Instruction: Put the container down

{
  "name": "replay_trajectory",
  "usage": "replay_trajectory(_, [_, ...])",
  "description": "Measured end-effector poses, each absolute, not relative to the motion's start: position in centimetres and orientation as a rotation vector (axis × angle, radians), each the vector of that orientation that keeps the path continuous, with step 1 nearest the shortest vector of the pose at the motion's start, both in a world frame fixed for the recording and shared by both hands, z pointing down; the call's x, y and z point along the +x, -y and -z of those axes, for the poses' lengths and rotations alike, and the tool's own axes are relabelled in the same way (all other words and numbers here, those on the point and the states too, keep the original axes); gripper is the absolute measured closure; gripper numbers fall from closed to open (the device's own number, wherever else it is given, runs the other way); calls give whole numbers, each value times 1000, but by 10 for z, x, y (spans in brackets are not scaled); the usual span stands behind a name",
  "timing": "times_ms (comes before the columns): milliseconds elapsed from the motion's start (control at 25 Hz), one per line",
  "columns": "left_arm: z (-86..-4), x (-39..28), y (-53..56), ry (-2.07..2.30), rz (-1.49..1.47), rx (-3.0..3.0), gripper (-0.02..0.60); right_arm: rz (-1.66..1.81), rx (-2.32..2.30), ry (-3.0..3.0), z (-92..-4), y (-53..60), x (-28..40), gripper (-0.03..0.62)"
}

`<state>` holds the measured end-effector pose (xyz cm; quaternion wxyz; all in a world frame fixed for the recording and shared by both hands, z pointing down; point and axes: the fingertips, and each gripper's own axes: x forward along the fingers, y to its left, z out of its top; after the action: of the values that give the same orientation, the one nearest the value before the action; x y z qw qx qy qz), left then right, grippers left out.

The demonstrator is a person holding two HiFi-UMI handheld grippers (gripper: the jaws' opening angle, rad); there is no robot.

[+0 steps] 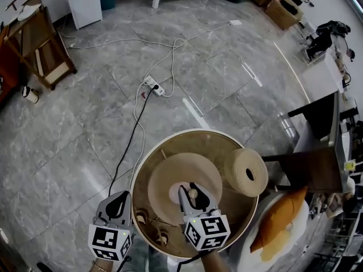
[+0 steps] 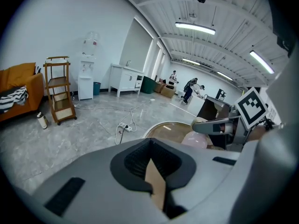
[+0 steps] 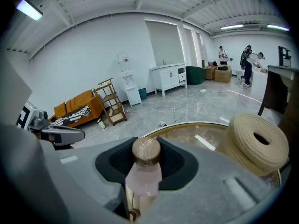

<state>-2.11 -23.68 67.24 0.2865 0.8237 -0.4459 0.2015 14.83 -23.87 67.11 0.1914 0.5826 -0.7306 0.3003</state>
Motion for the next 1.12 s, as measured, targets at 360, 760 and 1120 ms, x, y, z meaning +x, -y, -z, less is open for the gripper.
replay_trajectory(360, [-679,-25,252,1175,-522,2188,584,-769,1562,2047,-689,274,141,465])
replay_trajectory(760, [-691,-36,269,1193,-519,2160,585,-774,1573,2027,-707,307,139,465])
replay_trajectory(1120, [-699,-39,284,1201,-527,2150,586,-755,1584,2012,-715,333,147,465])
